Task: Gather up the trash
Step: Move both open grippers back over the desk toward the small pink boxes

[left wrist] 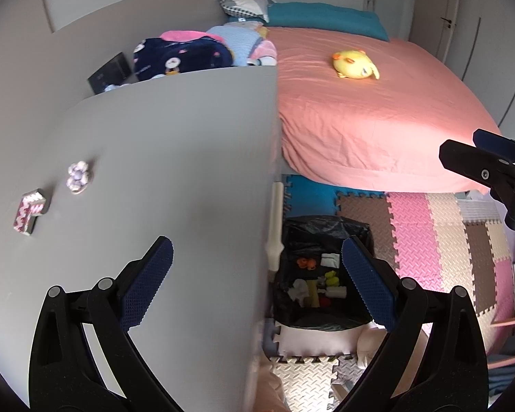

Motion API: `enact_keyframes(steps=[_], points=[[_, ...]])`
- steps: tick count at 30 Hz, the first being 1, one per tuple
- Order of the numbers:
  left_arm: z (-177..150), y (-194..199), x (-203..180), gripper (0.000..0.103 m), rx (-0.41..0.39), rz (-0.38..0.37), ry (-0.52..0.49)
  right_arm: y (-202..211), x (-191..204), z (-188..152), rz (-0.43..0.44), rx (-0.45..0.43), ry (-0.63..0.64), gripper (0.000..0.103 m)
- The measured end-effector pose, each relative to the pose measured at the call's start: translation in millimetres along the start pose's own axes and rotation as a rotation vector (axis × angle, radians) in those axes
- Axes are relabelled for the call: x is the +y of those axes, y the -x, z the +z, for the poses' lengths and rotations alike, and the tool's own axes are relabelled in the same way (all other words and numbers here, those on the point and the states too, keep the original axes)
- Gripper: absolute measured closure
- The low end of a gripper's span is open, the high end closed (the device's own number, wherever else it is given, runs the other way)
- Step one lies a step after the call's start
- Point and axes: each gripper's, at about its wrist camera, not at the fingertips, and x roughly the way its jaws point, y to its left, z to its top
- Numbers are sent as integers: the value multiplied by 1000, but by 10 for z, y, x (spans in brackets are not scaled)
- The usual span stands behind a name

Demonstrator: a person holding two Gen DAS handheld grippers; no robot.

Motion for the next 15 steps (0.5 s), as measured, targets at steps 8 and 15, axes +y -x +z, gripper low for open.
enact_keyframes(steps=[8, 15], points=[[-95, 57, 449, 7, -8, 32, 65, -155, 458, 82, 49, 7, 68, 13], [-190, 61, 818, 7, 0, 64, 117, -298, 856, 139, 91, 19, 117, 13]])
